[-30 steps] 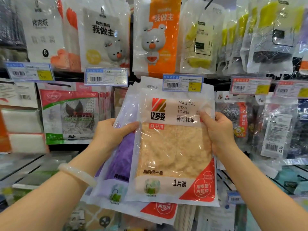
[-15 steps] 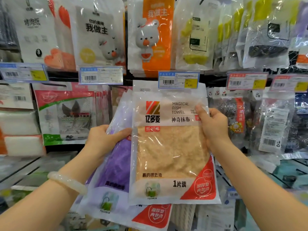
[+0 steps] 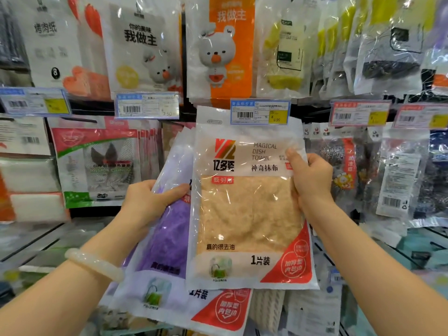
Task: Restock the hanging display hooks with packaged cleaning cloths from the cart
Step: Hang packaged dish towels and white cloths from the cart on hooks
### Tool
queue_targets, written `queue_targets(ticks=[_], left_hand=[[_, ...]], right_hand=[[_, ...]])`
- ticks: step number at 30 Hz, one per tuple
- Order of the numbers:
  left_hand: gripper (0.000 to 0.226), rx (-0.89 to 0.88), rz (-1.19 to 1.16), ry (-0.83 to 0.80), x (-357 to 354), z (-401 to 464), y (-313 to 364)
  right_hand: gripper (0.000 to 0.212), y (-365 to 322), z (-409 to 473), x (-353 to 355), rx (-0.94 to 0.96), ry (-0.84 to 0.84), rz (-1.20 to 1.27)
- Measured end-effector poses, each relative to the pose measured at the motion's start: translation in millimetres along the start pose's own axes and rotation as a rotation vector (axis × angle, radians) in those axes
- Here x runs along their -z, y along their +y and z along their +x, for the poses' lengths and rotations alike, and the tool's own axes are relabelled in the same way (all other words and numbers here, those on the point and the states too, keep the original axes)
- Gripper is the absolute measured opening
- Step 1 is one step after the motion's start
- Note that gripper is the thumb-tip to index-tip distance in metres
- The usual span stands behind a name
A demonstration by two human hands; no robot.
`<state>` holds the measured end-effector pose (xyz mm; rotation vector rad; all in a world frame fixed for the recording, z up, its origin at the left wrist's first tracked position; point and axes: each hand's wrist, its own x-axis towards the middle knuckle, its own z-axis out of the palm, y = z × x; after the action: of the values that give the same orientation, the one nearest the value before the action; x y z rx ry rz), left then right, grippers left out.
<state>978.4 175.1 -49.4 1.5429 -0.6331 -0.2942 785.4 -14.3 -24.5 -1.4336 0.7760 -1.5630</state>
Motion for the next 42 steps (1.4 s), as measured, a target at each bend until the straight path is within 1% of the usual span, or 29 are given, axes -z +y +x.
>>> queue_targets(ticks=[4, 7, 11, 15, 20, 29, 33, 36, 39, 42], left_hand=[[0.028, 0.016, 0.017, 0.006, 3, -2, -5], [0.027, 0.011, 0.050, 0.007, 5, -2, -8], [0.029, 0.012, 0.085, 0.003, 7, -4, -9], [0.026, 0.003, 0.072, 0.011, 9, -5, -11], [0.030, 0.028, 0.065, 0.008, 13, -5, -12], [0.027, 0.022, 0.038, 0.003, 6, -8, -8], [0.027, 0.025, 0.071, 0.001, 9, -8, -10], [0.024, 0.016, 0.050, 0.003, 12, -8, -14], [0.026, 0.021, 0.040, 0.014, 16, -7, -17], [0.032, 0.031, 0.041, 0.006, 17, -4, -18]], right_hand=[[0.024, 6, -10, 1, 0.006, -0.007, -0.013], [0.027, -3, -11, -4, 0.055, -0.006, -0.071], [0.026, -18, -1, -8, 0.052, 0.019, -0.049], [0.028, -17, 4, -4, 0.044, 0.035, -0.066], [0.027, -4, -2, 0, 0.017, 0.022, -0.085], [0.026, -27, 8, -9, 0.057, 0.025, -0.065], [0.027, -13, 9, -2, 0.037, 0.020, -0.077], [0.027, 0, 6, 2, 0.029, 0.016, -0.079], [0.022, 7, 4, 4, 0.008, -0.027, -0.028], [0.017, 9, 2, 5, 0.046, -0.068, 0.016]])
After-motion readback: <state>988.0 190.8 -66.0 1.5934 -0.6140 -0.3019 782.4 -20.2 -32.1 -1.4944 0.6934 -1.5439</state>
